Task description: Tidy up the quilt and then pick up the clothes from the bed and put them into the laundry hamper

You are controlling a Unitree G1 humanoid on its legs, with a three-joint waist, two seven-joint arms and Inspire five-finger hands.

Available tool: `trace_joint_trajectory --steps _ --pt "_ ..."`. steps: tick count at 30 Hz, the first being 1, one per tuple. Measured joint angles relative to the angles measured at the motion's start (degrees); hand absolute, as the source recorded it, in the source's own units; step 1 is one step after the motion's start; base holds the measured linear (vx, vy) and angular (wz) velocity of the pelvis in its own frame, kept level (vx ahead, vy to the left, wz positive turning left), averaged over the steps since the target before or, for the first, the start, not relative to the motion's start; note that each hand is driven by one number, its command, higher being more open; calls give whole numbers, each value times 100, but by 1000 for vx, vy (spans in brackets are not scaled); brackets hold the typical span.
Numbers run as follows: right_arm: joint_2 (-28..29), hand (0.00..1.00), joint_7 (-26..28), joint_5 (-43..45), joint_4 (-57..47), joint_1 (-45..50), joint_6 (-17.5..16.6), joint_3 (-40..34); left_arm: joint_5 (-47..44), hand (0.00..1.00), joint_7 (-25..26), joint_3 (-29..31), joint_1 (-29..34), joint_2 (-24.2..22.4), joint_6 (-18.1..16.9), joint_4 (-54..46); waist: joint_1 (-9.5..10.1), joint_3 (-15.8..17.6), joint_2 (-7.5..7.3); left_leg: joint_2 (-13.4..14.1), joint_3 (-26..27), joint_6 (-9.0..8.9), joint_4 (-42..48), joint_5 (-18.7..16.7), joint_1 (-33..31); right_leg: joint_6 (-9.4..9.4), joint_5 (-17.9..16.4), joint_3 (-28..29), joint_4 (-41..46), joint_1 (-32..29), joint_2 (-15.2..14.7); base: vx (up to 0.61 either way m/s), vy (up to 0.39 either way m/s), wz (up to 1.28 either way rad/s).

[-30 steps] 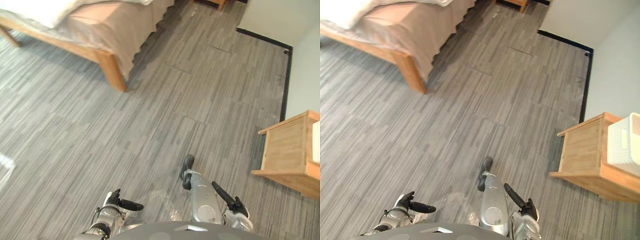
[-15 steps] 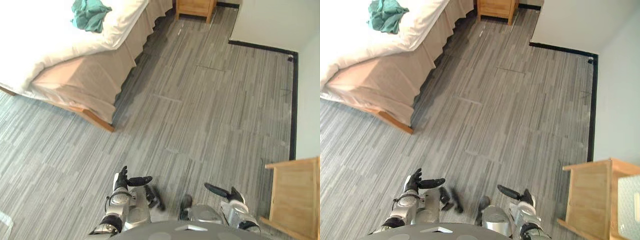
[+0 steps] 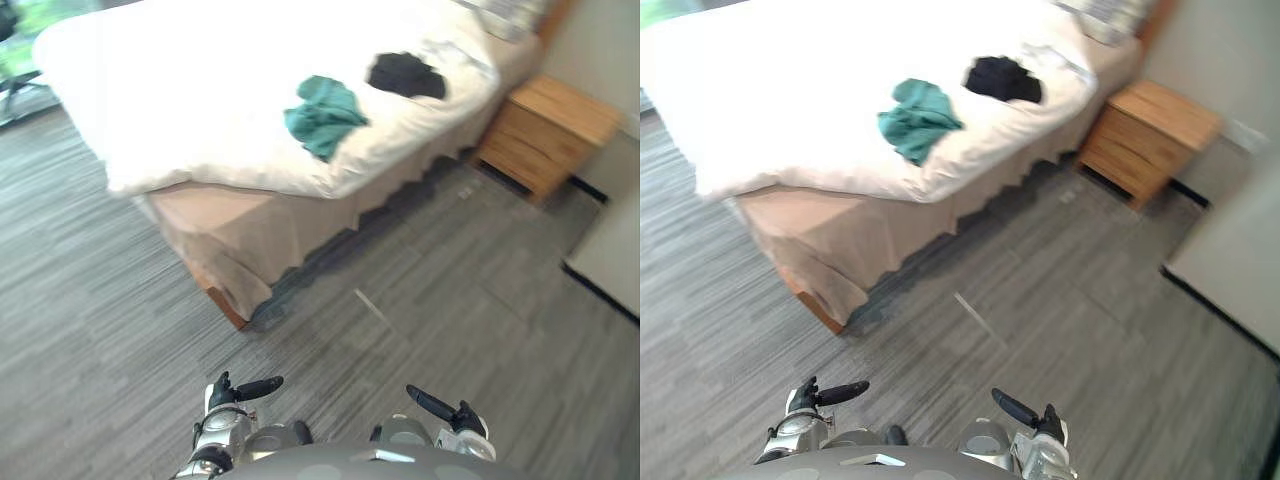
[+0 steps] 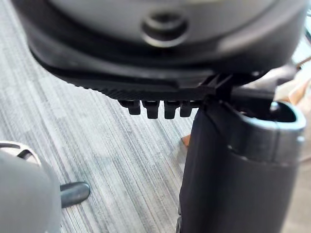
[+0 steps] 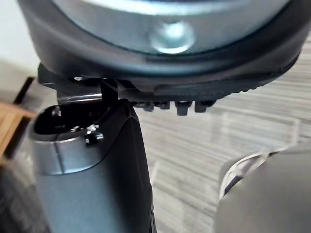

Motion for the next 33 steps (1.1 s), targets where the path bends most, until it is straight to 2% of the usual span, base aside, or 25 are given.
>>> trace_joint_trajectory --steps 1,2,4,5,6,7,8,9,10,11,12,13,14,15,16,18,19,20,21,22,23,24,27,31,33 --pt "-23 100 10 -4 64 11 23 -43 1 100 -50 -55 3 19 5 8 -38 9 25 102 -310 -154 -73 2 101 187 122 272 -1024 -163 -9 581 -419 239" --pt "-61 100 38 -3 139 14 61 -97 17 100 -78 -67 5 34 -9 5 -27 12 25 210 -566 -428 -232 -29 242 459 366 671 -2105 -307 -31 456 -384 167" --pt "-69 100 135 -3 171 -2 126 -94 16 100 -91 51 60 71 -18 -1 51 27 -24 342 -800 -693 -303 -136 419 588 795 1060 -3137 -453 -101 453 -468 87" --pt "-74 100 188 -5 180 12 122 -75 -33 100 -106 258 155 72 -17 -15 116 30 -56 466 -871 -989 -277 -327 616 666 998 1226 -3486 -531 -110 471 -508 48" --pt "-60 100 224 -11 194 21 118 -45 -67 100 -101 405 165 83 -6 -6 144 12 -129 490 -913 -1123 -274 -429 710 670 987 1304 -3528 -542 -107 500 -544 40" --pt "-109 100 285 -8 224 -18 134 16 -105 100 -122 539 210 87 -17 0 129 -22 -130 646 -964 -1304 -310 -557 937 788 1592 1462 -3156 -581 21 508 -530 40" --pt "-195 100 330 -14 221 -27 114 40 -103 100 -146 604 307 -32 -32 -2 124 -16 32 850 -876 -1328 -265 -561 1061 772 1627 1454 -2810 -596 152 610 -608 56" --pt "-312 100 358 -15 234 -52 114 105 -102 100 -230 675 313 -165 -55 -35 109 -12 240 1082 -717 -1334 177 -549 964 537 1515 1371 -2527 -528 285 480 -468 50" --pt "-383 100 362 -28 258 -74 124 202 -92 100 -260 698 314 -216 -80 -57 97 2 266 1212 -696 -1337 636 -548 752 471 1419 1266 -2518 -450 314 425 -450 62" --pt "-467 100 341 -44 264 -112 148 365 -107 100 -296 791 305 -238 -110 -176 93 13 314 1407 -714 -1372 1910 -350 111 359 1334 1067 -2561 -256 324 374 -411 64" --pt "-537 100 325 -186 251 -117 179 549 -171 100 -271 983 310 -264 -135 -289 120 122 327 1700 -668 -1519 3374 21 -552 263 1272 864 -2767 179 313 370 -375 58" --pt "-557 100 312 -252 251 -116 200 624 -226 100 -237 1067 319 -270 -130 -334 124 128 331 1850 -452 -1547 3808 -1 -735 257 1270 795 -2916 379 324 364 -306 37" --pt "-559 100 286 -258 257 -119 214 720 -229 100 -168 1136 309 -252 -140 -339 129 135 294 2095 113 -1506 4138 -43 -909 253 1278 715 -3195 733 317 352 -240 10" --pt "-548 100 287 -257 264 -139 218 727 -223 100 -141 1121 315 -241 -155 -337 130 126 275 2210 588 -1503 3921 -65 -903 260 1295 705 -3373 915 308 331 -209 2" --pt "-543 100 286 -257 264 -170 217 728 -224 100 -124 1120 314 -247 -169 -337 128 126 276 2215 848 -1506 3616 -93 -901 273 1304 699 -3480 1035 298 311 -120 -13" --pt "-520 100 285 -258 259 -314 234 706 -228 100 -190 1089 289 -249 -155 -324 115 121 295 1837 1138 -1504 1768 12 -910 299 1327 731 -3670 1182 269 278 20 -18" --pt "-512 100 287 -264 261 -323 236 687 -238 100 -193 1090 289 -247 -142 -308 104 121 298 1688 1099 -1465 1265 203 -902 311 1332 724 -3696 1228 264 268 135 -14" --pt "-497 100 294 -385 275 -331 249 587 -323 100 -207 1110 289 -239 -138 -272 115 133 345 1380 933 -1434 535 790 -839 392 1344 729 -3757 1342 259 268 157 -6" --pt "-413 100 280 -491 288 -334 260 575 -434 100 -209 1137 290 -143 -130 -265 117 116 184 1167 930 -1387 294 907 -596 511 1366 710 -3865 1455 157 282 182 -1" --pt "-309 100 292 -572 296 -321 254 578 -483 100 -185 1145 323 -17 -145 -265 78 124 4 911 962 -1385 -153 964 -329 527 1373 663 -3948 1533 8 212 133 4" --pt "-281 100 297 -629 302 -319 255 577 -487 100 -178 1154 328 15 -138 -258 82 130 -14 859 965 -1373 -213 988 -291 526 1373 669 -3984 1572 -19 175 121 10" --pt "-219 100 296 -713 323 -303 257 572 -513 100 -136 1224 347 91 -129 -229 86 85 -141 718 961 -1367 -375 994 -169 525 1379 678 -4089 1694 -80 185 92 14" --pt "-165 100 230 -758 357 -228 262 411 -960 100 -64 1621 424 112 -131 -176 119 22 -162 681 908 -1402 -604 1019 94 529 1378 618 -4060 1919 -67 133 19 17" --pt "-207 100 226 -917 381 -228 369 244 -2195 100 44 2188 582 -42 -123 -84 93 -94 29 790 874 -1485 -938 1184 196 528 1377 521 -4060 1921 103 59 -82 7" --pt "-226 100 218 -922 415 -233 398 195 -2795 100 169 2647 541 -44 -126 -52 96 -90 62 835 865 -1516 -1076 1263 260 529 1377 479 -4064 1933 170 3 -79 4"
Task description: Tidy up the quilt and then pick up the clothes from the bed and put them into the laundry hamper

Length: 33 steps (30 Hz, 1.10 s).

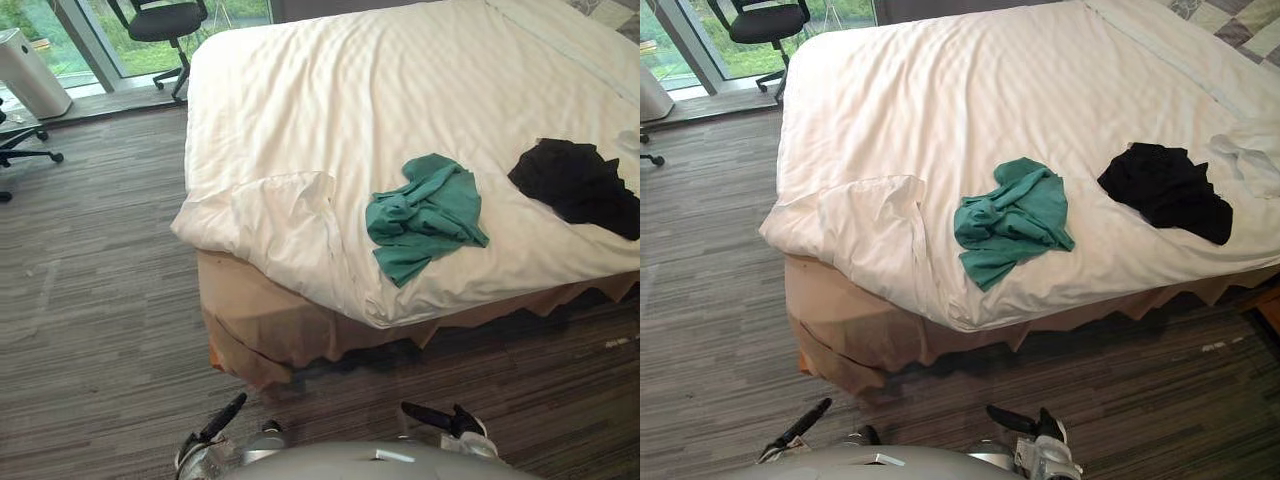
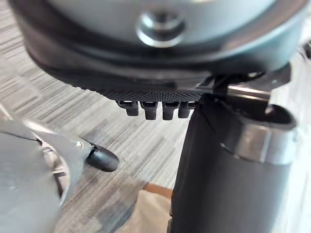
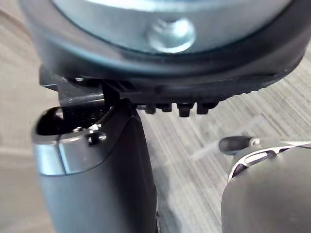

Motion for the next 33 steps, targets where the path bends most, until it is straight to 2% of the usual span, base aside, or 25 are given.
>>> trace_joint_trajectory --steps 4,7,10,13,14,18,19,24,27,30,33 --pt "-25 100 -97 -214 84 4 88 33 -1543 100 636 1156 -185 130 -304 -197 42 -15 -15 30 -36 -22 -56 44 7 -3 -2 -58 0 1 41 -21 -30 2" --pt "-76 100 -114 -227 144 20 103 257 -2196 100 1143 1761 -367 529 -600 -685 59 -45 -66 -10 -102 -2 -86 97 -86 -93 -83 -80 0 -56 15 -77 -10 6" --pt "-54 100 -133 -223 148 70 100 533 -2260 100 1531 1932 -588 1108 -1063 -1591 199 -84 -209 -82 -253 -3 -100 224 -249 18 -348 -175 22 -132 -47 -95 -47 18" --pt "-74 100 -164 -199 138 172 70 601 -2019 100 1750 1877 -664 1257 -1348 -2414 203 -136 -187 -70 -443 -4 -104 280 -340 -47 -440 -331 76 -127 -31 -81 -45 36" --pt "-79 100 -171 -197 131 224 46 620 -1752 100 1873 1803 -665 1296 -1465 -2888 203 -174 -181 -70 -525 -4 -104 282 -399 -55 -453 -403 84 -128 -24 -45 -14 22" --pt "-64 100 -151 -183 125 303 -12 612 -952 100 2016 1441 -668 1437 -1518 -3758 327 -216 -206 -71 -569 -7 -104 281 -439 -62 -454 -422 64 -128 -12 -7 -8 9" --pt "-51 100 -132 -168 112 346 -26 605 -713 100 2018 1324 -669 1475 -1493 -3980 353 -244 -233 -73 -589 -9 -104 280 -469 -63 -453 -438 41 -130 -5 23 -13 13" --pt "71 100 49 -117 59 431 -38 389 865 100 1827 330 -723 2326 -1105 -4775 365 -353 -377 -77 -641 -28 -99 281 -512 -73 -419 -454 12 -107 23 63 -24 6" --pt "66 100 191 -100 45 414 -57 273 1834 100 1445 -283 -892 2780 -965 -5046 355 -374 -342 -77 -583 -32 -96 278 -494 -103 -410 -337 11 -129 26 56 -11 -8" --pt "58 100 282 27 25 408 -73 86 2451 100 1178 -621 -895 2809 -956 -5421 303 -397 -297 -55 -422 -33 -98 277 -407 -106 -408 -195 -2 -147 29 24 -16 -24" --pt "27 100 357 56 25 419 -71 -83 2845 100 996 -1006 -896 2725 -874 -5599 191 -452 -172 -30 -295 -34 -100 276 -387 -105 -408 -64 -5 -214 41 0 -25 -23"
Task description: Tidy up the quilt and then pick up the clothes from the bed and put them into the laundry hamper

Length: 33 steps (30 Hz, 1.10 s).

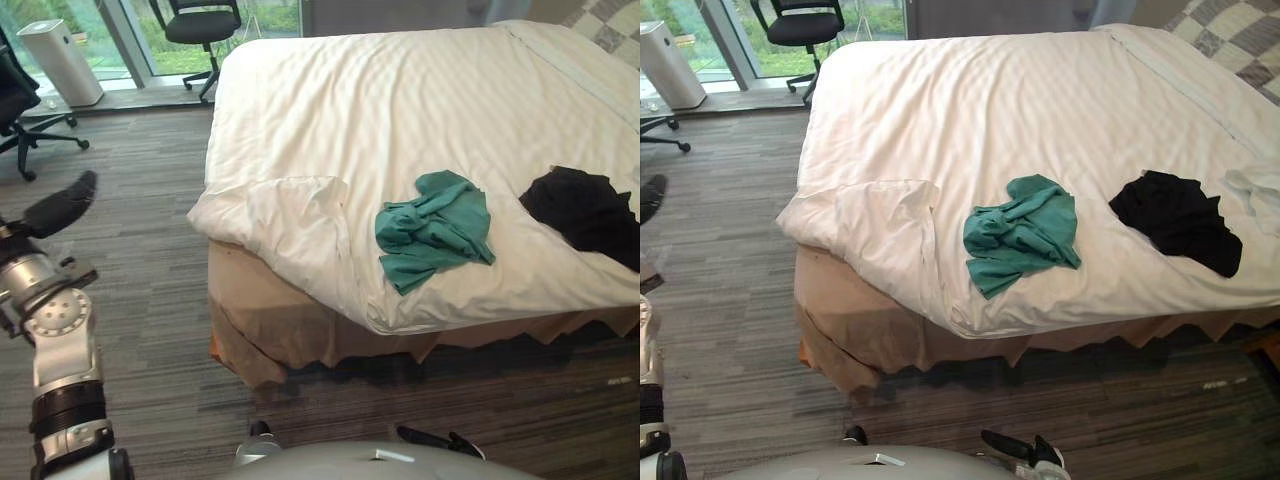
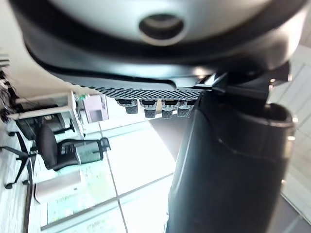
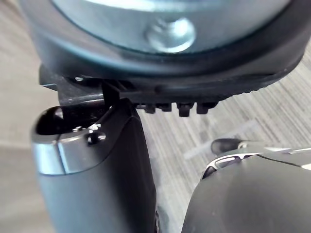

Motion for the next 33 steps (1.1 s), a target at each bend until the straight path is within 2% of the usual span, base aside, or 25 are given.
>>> trace_joint_trajectory --steps 3,8,11,13,17,20,23,28,29,33 --pt "-18 100 23 -1 2 33 1 -90 453 100 -164 -523 -36 -31 31 0 -155 -53 75 7 66 -14 -1 -11 10 2 3 37 0 -30 -1 -7 -13 -9" --pt "20 100 11 -2 21 39 9 -94 810 100 -474 -1338 -460 -31 227 148 -230 -67 44 24 270 -55 -2 -75 3 10 107 248 -88 -170 6 -7 12 -21" --pt "30 100 6 -2 25 24 13 -91 1145 100 -505 -1733 -1007 -2 289 1021 -313 -71 35 11 372 -50 -1 -89 -5 13 185 342 -172 -217 -2 1 24 -19" --pt "31 100 0 -3 11 0 11 -86 1277 100 -583 -2304 -1528 185 539 1825 -385 -69 38 11 434 -50 1 -88 -35 26 219 410 -198 -292 -2 1 12 -17" --pt "34 100 -97 9 -22 -89 -14 -83 1907 100 -822 -2927 -1934 405 640 2295 -559 -47 88 18 536 -30 24 -70 -289 45 303 507 -194 -627 0 12 9 -13" --pt "43 100 -159 10 -99 -140 -102 -90 2043 100 -919 -3123 -2312 424 664 2399 -651 2 137 36 554 91 28 92 -640 41 481 648 -145 -1003 12 9 14 -10" --pt "42 100 -244 11 -216 -248 -112 -83 2051 100 -1038 -3454 -2894 442 663 2571 -676 190 210 139 647 92 30 136 -927 42 619 865 -61 -1426 96 -37 3 -20" --pt "55 100 -356 60 -560 -383 -150 -8 2214 100 -1133 -3764 -3400 442 666 2786 -779 472 302 185 858 104 29 205 -1242 94 699 1108 24 -1947 130 -72 1 -24" --pt "51 100 -391 69 -589 -433 -158 10 2326 0 -1161 -3918 -3582 440 689 3021 -807 577 317 186 900 107 29 229 -1256 99 705 1156 24 -1996 130 -97 -4 -24" --pt "10 100 -473 205 -641 -441 -205 37 2769 0 -1540 -4484 -3807 419 720 3582 -914 684 432 200 954 121 24 285 -1303 96 765 1241 25 -2098 145 -61 1 -10"
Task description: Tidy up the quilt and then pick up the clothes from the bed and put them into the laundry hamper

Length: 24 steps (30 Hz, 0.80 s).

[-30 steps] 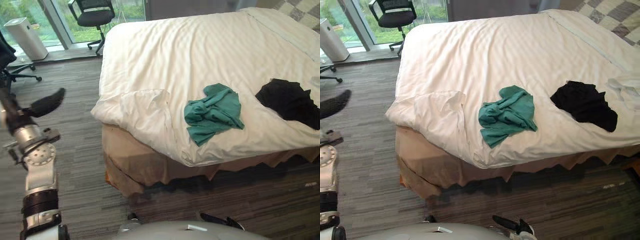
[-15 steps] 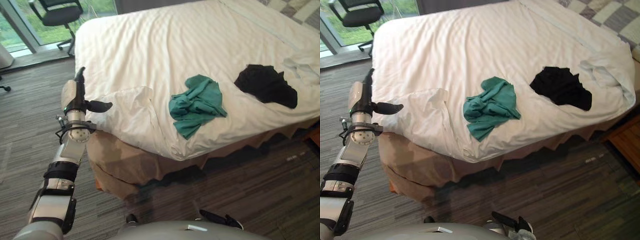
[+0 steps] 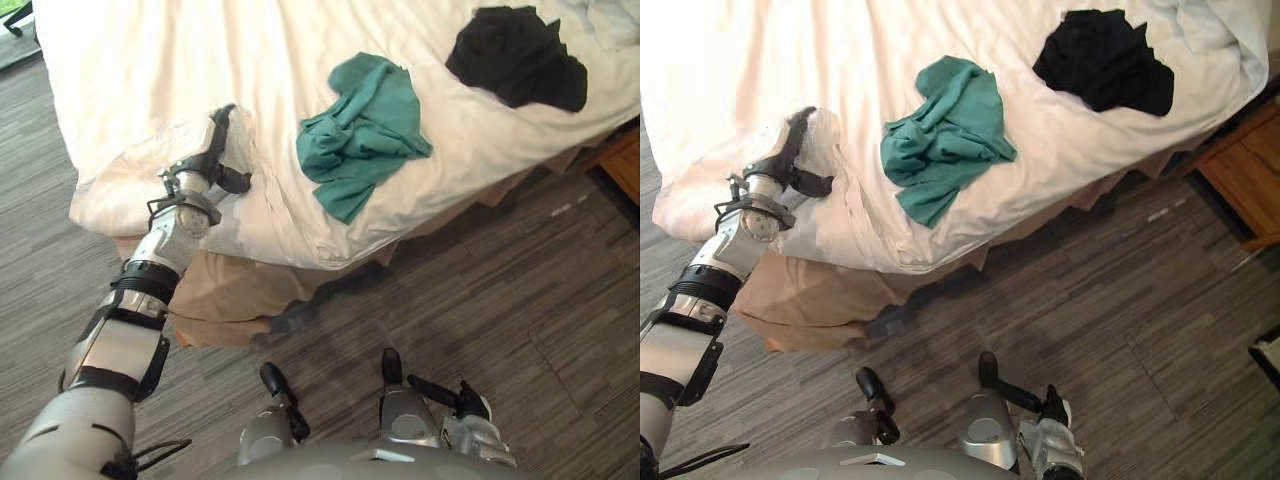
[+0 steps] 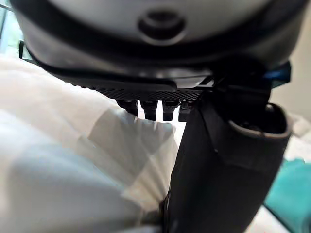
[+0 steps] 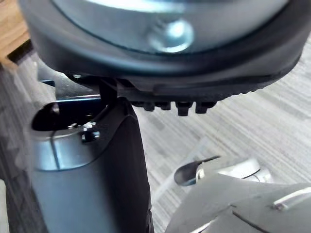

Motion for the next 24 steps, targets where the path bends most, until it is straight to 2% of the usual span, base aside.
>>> trace_joint_trajectory --steps 4,9,11,13,15,19,20,23,24 --pt "-15 100 3 0 5 -5 9 0 409 0 -274 -300 -189 -47 -16 281 -3 22 11 -11 -28 13 -1 40 4 -7 33 -56 14 14 -12 -51 13 4" --pt "-120 100 82 -4 18 -22 39 10 372 0 -629 -610 -247 -33 -186 284 8 65 81 -36 -276 41 -21 80 150 -14 25 -326 -10 338 -44 -41 14 24" --pt "-179 100 153 -31 15 -28 72 118 329 0 -762 -757 -163 105 -279 75 36 79 106 -39 -382 49 -23 92 195 -17 15 -439 -17 456 -48 -25 10 23" --pt "-186 100 249 -42 18 -12 132 137 231 0 -972 -829 318 511 -399 -785 62 79 106 -47 -510 50 -24 93 296 -21 -23 -572 -31 649 -54 -4 4 33" --pt "-199 100 298 -55 23 52 139 203 -133 0 -1053 -683 1138 1071 -606 -1950 152 77 106 -65 -757 49 -25 93 400 -10 -103 -834 -48 950 -64 30 -8 55" --pt "-228 100 422 -260 30 83 140 246 -360 0 -1095 334 2610 1355 -714 -3056 347 69 84 -104 -1031 46 -25 91 487 2 -145 -1119 -159 1287 -64 30 -15 37" --pt "-239 100 477 -275 36 104 140 296 -541 100 -1135 674 3056 1378 -730 -3258 415 56 59 -120 -1104 40 -25 86 513 4 -147 -1202 -225 1403 -63 30 -18 35" --pt "-299 100 566 -475 72 138 140 458 -820 100 -1167 1257 3790 1378 -752 -3447 631 2 -51 -132 -1276 38 -25 85 507 10 -207 -1382 -245 1501 -52 11 -27 33" --pt "-278 100 609 -481 102 142 145 509 -825 100 -1168 1473 4071 1371 -746 -3440 673 -40 -131 -148 -1386 36 -25 86 504 13 -235 -1491 -267 1594 -45 32 -45 39"
